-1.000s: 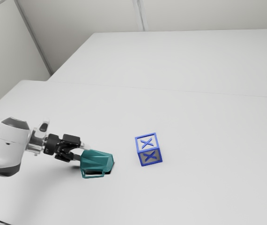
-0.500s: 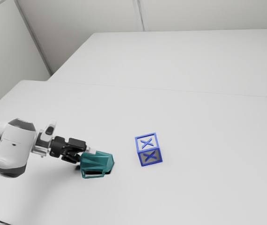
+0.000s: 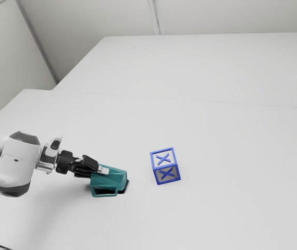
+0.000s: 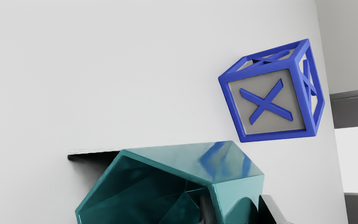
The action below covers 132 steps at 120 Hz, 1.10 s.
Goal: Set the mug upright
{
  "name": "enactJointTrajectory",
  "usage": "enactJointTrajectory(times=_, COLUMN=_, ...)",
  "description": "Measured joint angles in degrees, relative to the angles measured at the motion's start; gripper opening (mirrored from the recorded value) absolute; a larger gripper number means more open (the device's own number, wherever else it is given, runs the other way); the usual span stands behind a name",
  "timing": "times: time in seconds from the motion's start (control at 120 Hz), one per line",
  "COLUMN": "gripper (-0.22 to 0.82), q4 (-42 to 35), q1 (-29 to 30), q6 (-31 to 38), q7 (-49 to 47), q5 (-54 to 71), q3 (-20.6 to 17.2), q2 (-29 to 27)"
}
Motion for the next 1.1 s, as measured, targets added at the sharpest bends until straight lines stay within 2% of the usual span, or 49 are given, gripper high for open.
enactJointTrajectory(times=0.308, gripper=-0.14, q4=-0.1, q1=-0.6, q6=0.1, q7=0.3, q5=0.1, q3=0.0, q2=-2.7)
enactJointTrajectory(times=0.492, gripper=-0.16, q4=0.2, q1=-1.0, q6=-0.1, q7=0.1, q5=1.7, q3=0.0, q2=-5.2)
enactJointTrajectory(times=0.633, gripper=-0.17, q4=2.1, q1=-0.9, q6=-0.7, q7=-1.8, q5=9.1, q3=0.1, q2=-6.3)
enactJointTrajectory(times=0.858, gripper=-0.17, q4=11.5, q1=-0.9, q6=-2.8, q7=-8.3, q5=27.1, q3=-0.7, q2=-6.2)
enactJointTrajectory(times=1.1, gripper=-0.18, q4=18.5, q1=-0.7, q6=-5.2, q7=-17.1, q5=45.0, q3=-4.1, q2=-5.5)
